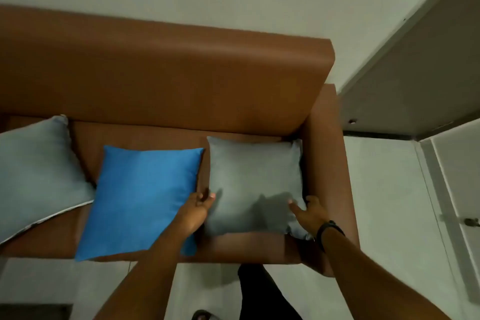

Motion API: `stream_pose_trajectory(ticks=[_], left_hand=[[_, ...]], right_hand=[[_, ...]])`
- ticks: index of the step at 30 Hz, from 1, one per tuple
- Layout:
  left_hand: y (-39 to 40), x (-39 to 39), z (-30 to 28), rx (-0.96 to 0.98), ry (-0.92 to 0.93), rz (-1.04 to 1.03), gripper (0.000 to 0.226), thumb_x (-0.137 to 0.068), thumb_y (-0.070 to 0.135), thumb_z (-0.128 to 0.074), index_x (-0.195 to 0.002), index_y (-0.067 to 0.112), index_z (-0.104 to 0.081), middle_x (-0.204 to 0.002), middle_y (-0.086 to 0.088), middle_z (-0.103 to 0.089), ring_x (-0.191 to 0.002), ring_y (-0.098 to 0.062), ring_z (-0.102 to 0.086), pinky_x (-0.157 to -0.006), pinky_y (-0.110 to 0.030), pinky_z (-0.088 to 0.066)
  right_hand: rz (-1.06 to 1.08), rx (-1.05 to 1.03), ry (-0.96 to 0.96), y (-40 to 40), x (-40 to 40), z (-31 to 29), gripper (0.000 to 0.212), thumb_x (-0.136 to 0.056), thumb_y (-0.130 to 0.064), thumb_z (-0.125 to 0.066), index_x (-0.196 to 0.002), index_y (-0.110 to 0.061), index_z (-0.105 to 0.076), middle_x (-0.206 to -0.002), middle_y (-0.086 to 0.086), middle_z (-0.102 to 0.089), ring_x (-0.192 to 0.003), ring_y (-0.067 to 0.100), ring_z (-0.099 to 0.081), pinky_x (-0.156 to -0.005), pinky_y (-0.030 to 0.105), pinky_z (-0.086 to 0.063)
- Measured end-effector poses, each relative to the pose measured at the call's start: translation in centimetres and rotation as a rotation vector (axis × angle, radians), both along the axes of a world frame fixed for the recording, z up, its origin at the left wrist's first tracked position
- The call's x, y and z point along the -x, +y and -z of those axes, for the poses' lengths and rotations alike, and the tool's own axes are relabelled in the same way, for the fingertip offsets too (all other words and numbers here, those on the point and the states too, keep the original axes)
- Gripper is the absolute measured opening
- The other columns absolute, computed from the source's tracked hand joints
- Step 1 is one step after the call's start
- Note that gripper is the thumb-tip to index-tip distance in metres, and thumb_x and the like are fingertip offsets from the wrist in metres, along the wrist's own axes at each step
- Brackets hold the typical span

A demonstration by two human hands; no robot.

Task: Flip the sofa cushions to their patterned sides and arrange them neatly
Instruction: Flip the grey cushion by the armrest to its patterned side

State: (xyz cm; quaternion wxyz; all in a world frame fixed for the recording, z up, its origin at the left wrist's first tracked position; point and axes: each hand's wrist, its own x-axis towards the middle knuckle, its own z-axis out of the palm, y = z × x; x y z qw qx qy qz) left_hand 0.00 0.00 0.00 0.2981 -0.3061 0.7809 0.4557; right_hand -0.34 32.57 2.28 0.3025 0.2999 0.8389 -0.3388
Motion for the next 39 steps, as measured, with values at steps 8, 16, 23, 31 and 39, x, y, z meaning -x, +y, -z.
stream_pose_trajectory(ticks=[8, 16, 23, 31, 39], left_hand=[[3.2, 4.7, 9.3, -0.12, -0.127, 0.025, 0.094, -0.097, 0.066, -0.051, -0.168, 0.017, -0.014, -0.174, -0.009, -0.02, -0.158, -0.033, -0.024, -0.127, -0.045, -0.021], [3.9, 2.2, 14.2, -0.225, -0.199, -0.125, 0.086, -0.099, 0.059, -0.053, -0.165, 0.014, -0.022, -0.17, -0.009, -0.03, -0.156, -0.032, -0.028, -0.124, -0.041, -0.021], [3.4, 2.4, 14.4, -0.175, -0.081, -0.172, 0.095, -0.091, 0.07, -0.056, -0.166, 0.024, -0.021, -0.166, -0.005, -0.037, -0.15, -0.034, -0.038, -0.12, -0.047, -0.03], [1.5, 7.2, 5.9, -0.079, 0.114, -0.195, 0.072, -0.08, 0.072, -0.066, -0.126, 0.018, -0.054, -0.127, -0.01, -0.067, -0.108, -0.03, -0.067, -0.099, -0.048, -0.054], [0.7, 18.0, -5.8, -0.256, -0.04, -0.202, 0.03, -0.099, 0.043, -0.057, -0.1, 0.015, -0.066, -0.065, -0.001, -0.068, -0.043, -0.015, -0.061, -0.035, -0.021, -0.041]], right_hand=[[0.072, 0.004, -0.112, 2.6, 2.2, 9.1, 0.106, -0.085, -0.068, -0.071, -0.159, -0.004, -0.029, -0.161, 0.014, -0.043, -0.143, 0.036, -0.047, -0.112, 0.042, -0.042], [0.269, 0.177, -0.046, 1.6, 0.3, 13.9, 0.159, -0.015, -0.083, -0.088, -0.147, -0.014, -0.032, -0.15, 0.009, -0.048, -0.135, 0.039, -0.052, -0.104, 0.058, -0.053], [0.277, 0.248, -0.07, 1.4, 1.8, 12.9, 0.105, -0.052, -0.063, -0.096, -0.126, -0.03, -0.028, -0.14, 0.004, -0.047, -0.114, 0.029, -0.053, -0.06, 0.039, -0.06], [0.167, 0.085, 0.042, 1.6, 5.5, 5.4, 0.127, -0.054, -0.096, -0.067, -0.147, -0.017, -0.03, -0.15, 0.012, -0.05, -0.129, 0.039, -0.056, -0.106, 0.05, -0.048], [0.225, 0.374, 0.012, 3.5, 16.5, -3.6, 0.073, -0.09, -0.057, -0.073, -0.146, -0.012, -0.059, -0.137, 0.012, -0.068, -0.12, 0.034, -0.066, -0.11, 0.051, -0.05]])
